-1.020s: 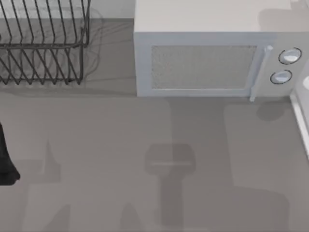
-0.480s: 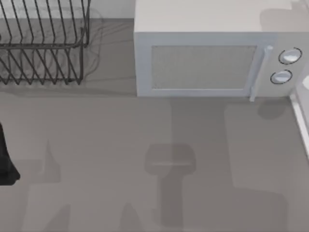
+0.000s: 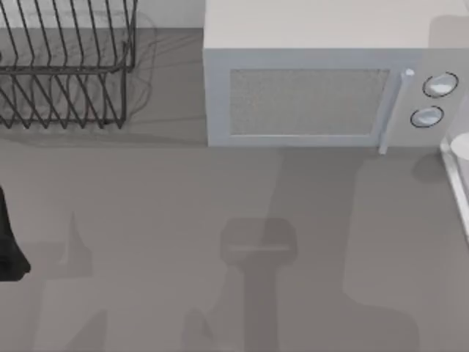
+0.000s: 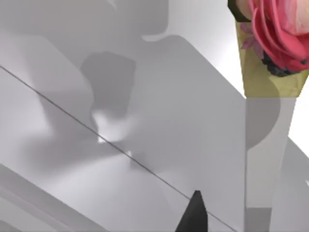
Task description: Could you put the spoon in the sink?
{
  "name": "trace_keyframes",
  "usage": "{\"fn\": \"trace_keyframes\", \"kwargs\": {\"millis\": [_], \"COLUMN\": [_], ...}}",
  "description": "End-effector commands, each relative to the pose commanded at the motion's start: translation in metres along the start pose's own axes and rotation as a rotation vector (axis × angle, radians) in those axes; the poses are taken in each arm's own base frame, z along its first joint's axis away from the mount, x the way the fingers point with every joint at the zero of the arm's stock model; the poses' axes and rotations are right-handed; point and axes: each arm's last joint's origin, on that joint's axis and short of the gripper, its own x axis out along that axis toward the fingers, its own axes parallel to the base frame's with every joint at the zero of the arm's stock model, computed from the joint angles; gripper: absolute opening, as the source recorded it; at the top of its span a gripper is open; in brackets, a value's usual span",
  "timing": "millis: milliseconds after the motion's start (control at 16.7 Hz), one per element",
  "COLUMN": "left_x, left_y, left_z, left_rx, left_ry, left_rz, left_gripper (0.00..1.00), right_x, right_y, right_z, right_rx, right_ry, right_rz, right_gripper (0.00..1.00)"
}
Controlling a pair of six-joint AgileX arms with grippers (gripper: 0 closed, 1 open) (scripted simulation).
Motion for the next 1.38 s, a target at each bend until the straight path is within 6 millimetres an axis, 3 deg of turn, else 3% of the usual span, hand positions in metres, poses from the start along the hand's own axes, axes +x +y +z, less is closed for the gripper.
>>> {"fn": "trace_keyframes", "kwargs": {"millis": [360,1140,1380], "left_x": [0.0000,0.0000,0.0000], "left_y": [0.0000,0.0000,0.0000], "left_z": [0.0000,0.0000,0.0000], "left_rx": [0.000,0.000,0.000], "left_ry": [0.000,0.000,0.000], "left_rz": [0.000,0.000,0.000], "left_gripper": [1.00,1.00,1.00], "right_x": [0.0063,0.0063,0.0063], "right_y": [-0.0014,-0.0014,-0.0014], "right_z": [0.0000,0.0000,0.0000], "right_rx": [0.005,0.005,0.005], "right_ry": [-0.002,-0.002,-0.002], "right_rz": [0.002,0.002,0.002], "right_gripper": [0.00,0.98,1.00]}}
